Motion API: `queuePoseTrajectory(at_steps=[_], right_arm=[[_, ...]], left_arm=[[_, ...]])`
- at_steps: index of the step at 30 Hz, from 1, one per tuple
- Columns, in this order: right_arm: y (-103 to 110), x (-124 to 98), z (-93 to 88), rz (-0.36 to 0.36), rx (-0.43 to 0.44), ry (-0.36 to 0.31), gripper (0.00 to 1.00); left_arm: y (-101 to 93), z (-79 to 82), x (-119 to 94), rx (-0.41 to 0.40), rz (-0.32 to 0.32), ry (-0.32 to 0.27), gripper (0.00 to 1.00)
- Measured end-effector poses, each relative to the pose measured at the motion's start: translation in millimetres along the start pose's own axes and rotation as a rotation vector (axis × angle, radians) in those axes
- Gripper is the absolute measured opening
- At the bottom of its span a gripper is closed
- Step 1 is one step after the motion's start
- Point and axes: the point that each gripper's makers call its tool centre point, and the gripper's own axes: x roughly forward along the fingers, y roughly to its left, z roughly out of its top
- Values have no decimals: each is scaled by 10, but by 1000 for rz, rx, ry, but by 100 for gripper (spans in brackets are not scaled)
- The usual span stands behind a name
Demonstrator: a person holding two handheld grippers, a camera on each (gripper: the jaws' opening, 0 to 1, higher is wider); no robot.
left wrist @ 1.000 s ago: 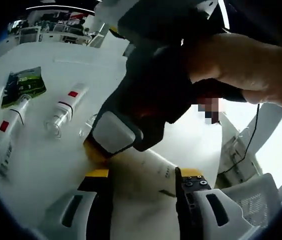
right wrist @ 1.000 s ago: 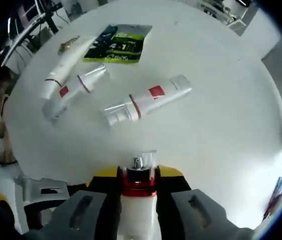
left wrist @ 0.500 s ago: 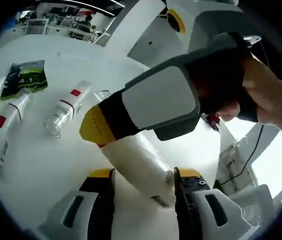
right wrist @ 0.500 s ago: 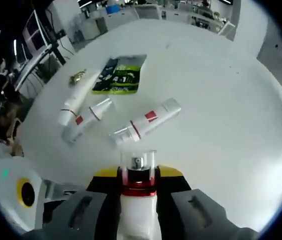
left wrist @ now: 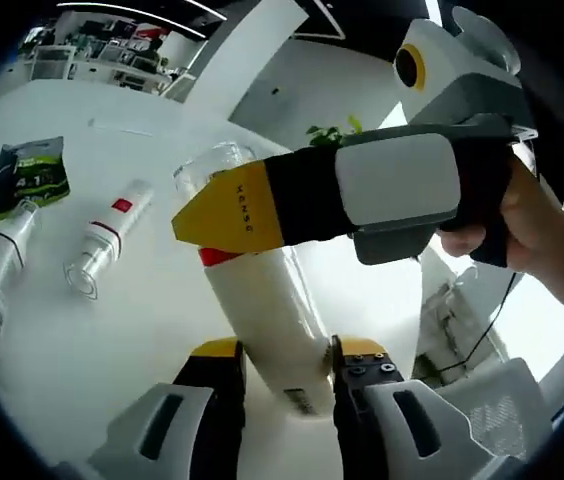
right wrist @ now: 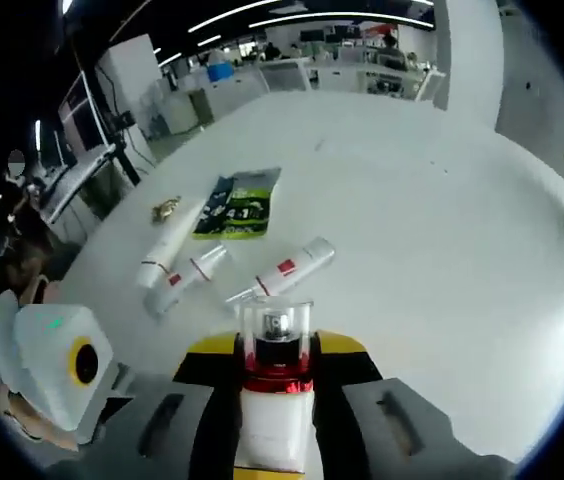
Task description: Arrange the skincare products in the storage area until every visible bottle or jar stands upright without overlapping.
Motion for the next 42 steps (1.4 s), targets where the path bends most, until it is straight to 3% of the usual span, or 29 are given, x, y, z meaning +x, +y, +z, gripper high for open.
queuePoseTrajectory(at_steps=[3,5,6,8,10,22,27,35,42], right_arm=[[-6,-143,27,-19,3,-55,25],[2,-234,32,-31,-1,-96,25],[-8,-265,45,-42,-9,-115,25],[28,-366,33,-55,-21,-147,25],[-1,-372,70,-66,-37,-171,25],[-1,-694,-36,-91,-27,-260,25],[19,-762,-106,-96,-26,-283,25],[16,-822,-164,-104,-25,-307,25],[61,-818,-170,-148,-95,-311,25]], left_arm=[[-51,39,3,108,-26,-17,28],[-80,47,-9,137,-35,-20,28],[-92,70,-1,197,-48,-32,28],[-112,71,4,225,-52,-34,27],[-143,94,2,312,-57,-45,27],[-234,95,12,522,-119,-37,25],[-213,104,29,564,-112,-29,24],[-251,76,34,642,-156,-25,24],[-245,59,72,668,-200,-21,25]])
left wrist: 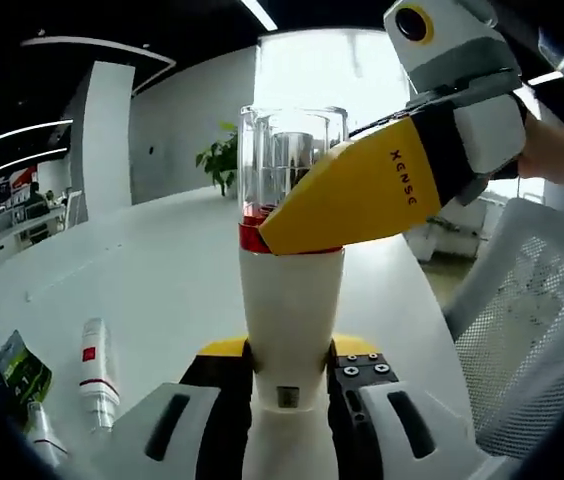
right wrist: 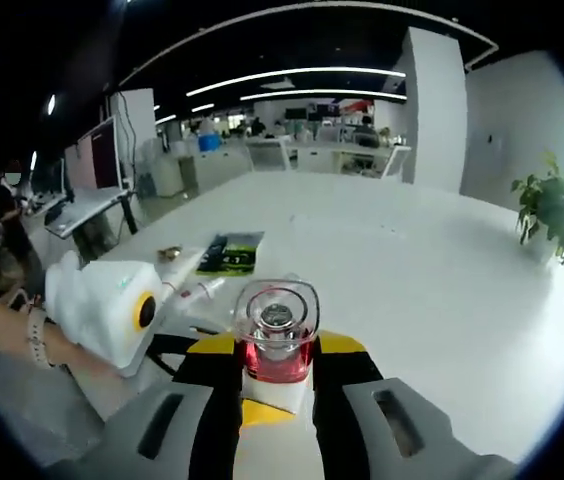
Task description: Arrange the skincare products in the storage area until every visible bottle or jar stands upright without overlapping.
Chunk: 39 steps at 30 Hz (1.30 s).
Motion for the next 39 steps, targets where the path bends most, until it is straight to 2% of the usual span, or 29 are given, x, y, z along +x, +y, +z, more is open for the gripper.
queuePoseTrajectory(at_steps=[7,13,21,25,27,29,32,34,36,37,39], right_arm=[[-28,-22,4,-5,-7,-11,26],[-23,-1,25,12,-54,-43,27],[-49,-49,64,50,-30,-77,28],[-73,-49,73,68,-14,-82,40],[-101,-64,85,68,-8,-97,41],[-100,-72,93,93,-3,-104,41],[-74,-75,138,139,-78,-133,42],[-73,-64,73,176,-74,-98,42],[-80,-54,71,214,-72,-96,43],[-38,-60,108,259,-101,-120,44],[-2,-62,148,292,-133,-142,42]], left_arm=[[30,-10,37,1,-18,-5,25],[20,-10,52,-28,-43,-2,26],[15,-18,45,-25,-42,12,26],[23,-13,48,-16,-42,15,27],[19,-7,47,-12,-37,15,27],[13,-2,47,-13,-30,18,27],[29,-1,40,-15,-20,21,28],[36,7,27,-22,-11,22,28],[31,29,10,-19,-7,19,28],[38,35,3,-7,0,21,28],[51,37,-6,-8,10,25,29]])
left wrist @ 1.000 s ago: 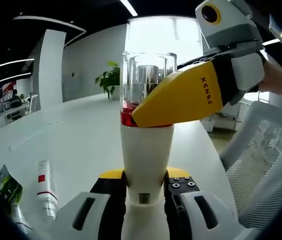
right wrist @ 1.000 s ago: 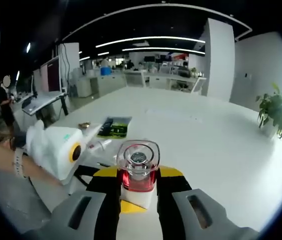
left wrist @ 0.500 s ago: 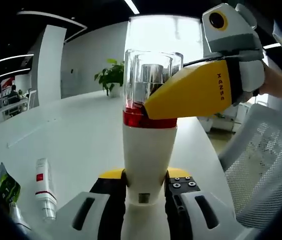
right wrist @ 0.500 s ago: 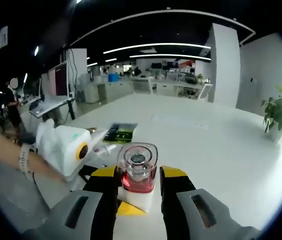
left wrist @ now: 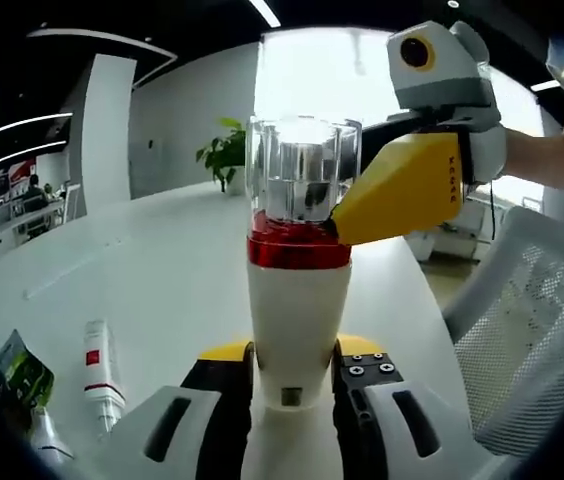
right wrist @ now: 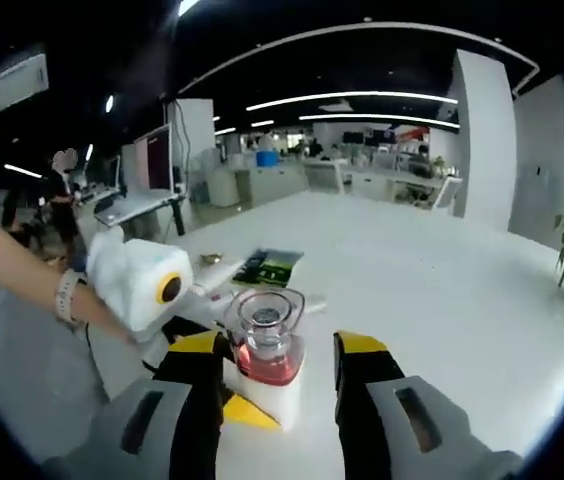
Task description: Arrange the skincare products in the storage area until every visible bottle or jar stands upright without overlapping.
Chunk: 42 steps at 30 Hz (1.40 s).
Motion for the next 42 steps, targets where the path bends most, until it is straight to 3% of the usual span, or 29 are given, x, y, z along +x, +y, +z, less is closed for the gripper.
queuePoseTrajectory(at_steps=[3,7,9,18,30,35,42], right_arm=[[64,47,43,61,-87,-24,37],[48,117,113,79,-16,-104,38],[54,143,142,88,-51,-134,39],[40,190,118,111,-47,-149,33],[-96,214,136,-3,-31,-173,31],[-193,215,143,-115,-3,-174,30],[-280,228,146,-212,15,-157,30]], left_arm=[[9,7,-16,-6,13,2,29],[2,11,-15,-12,35,3,27],[-3,23,-23,-6,44,5,27],[27,35,-32,-16,52,7,27],[127,66,37,-11,48,16,27],[165,93,81,8,37,31,27],[231,159,127,13,54,26,27]])
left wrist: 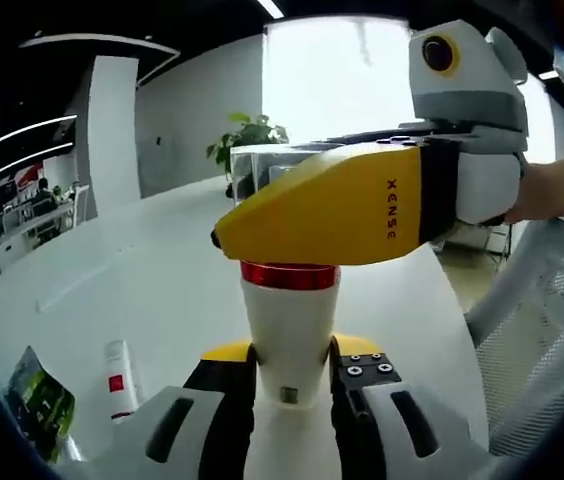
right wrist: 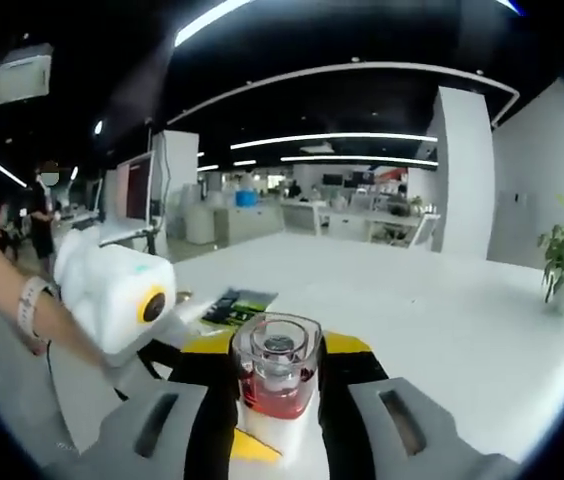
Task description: Arrange the skincare products in the storage area until every visible bottle or jar stands upright without overlapping.
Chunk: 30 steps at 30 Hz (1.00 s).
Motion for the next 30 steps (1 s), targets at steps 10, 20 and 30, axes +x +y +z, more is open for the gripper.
queuePoseTrajectory(at_steps=[10,20,30], right_arm=[[-129,51,19,-108,23,-2,29],[-216,119,47,-162,27,-15,29],[-271,150,46,-227,38,-21,28]], left_arm=[[110,151,20,10,29,-34,28],[188,152,12,10,48,-32,28],[240,148,-9,4,59,-30,27]])
